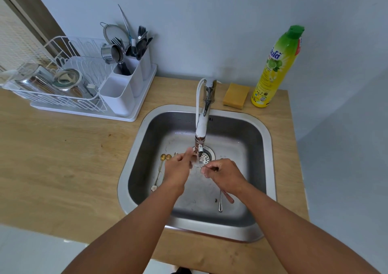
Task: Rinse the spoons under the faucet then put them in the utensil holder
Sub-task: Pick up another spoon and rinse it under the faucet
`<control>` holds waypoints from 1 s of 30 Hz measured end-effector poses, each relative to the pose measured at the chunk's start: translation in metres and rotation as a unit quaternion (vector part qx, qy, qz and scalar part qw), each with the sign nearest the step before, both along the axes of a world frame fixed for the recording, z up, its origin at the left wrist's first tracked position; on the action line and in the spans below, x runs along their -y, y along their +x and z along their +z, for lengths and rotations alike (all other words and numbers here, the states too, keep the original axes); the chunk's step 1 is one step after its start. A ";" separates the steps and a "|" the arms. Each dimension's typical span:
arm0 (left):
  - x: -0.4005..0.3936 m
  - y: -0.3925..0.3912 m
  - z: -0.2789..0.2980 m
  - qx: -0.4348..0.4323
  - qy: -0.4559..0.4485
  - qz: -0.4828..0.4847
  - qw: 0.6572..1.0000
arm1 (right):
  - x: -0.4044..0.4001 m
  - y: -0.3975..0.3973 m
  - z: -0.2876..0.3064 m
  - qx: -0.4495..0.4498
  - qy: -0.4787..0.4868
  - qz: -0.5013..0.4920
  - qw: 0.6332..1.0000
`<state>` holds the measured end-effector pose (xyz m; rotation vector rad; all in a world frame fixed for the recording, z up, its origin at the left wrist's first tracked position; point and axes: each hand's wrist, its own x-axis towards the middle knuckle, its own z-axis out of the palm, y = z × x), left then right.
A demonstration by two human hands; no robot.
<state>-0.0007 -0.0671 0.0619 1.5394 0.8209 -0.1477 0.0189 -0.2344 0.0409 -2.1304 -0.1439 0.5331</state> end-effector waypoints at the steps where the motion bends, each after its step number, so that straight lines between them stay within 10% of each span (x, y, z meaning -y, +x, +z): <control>1: 0.002 -0.001 0.001 -0.049 -0.061 0.022 0.997 | 0.000 0.001 0.000 -0.004 0.006 -0.002 1.000; 12: -0.006 -0.008 -0.012 -0.095 -0.230 -0.109 0.962 | 0.006 -0.003 -0.001 -0.024 0.034 0.040 0.998; 30: 0.010 0.007 -0.007 -0.111 -0.156 -0.028 0.981 | 0.003 -0.005 0.001 -0.015 0.071 0.002 0.997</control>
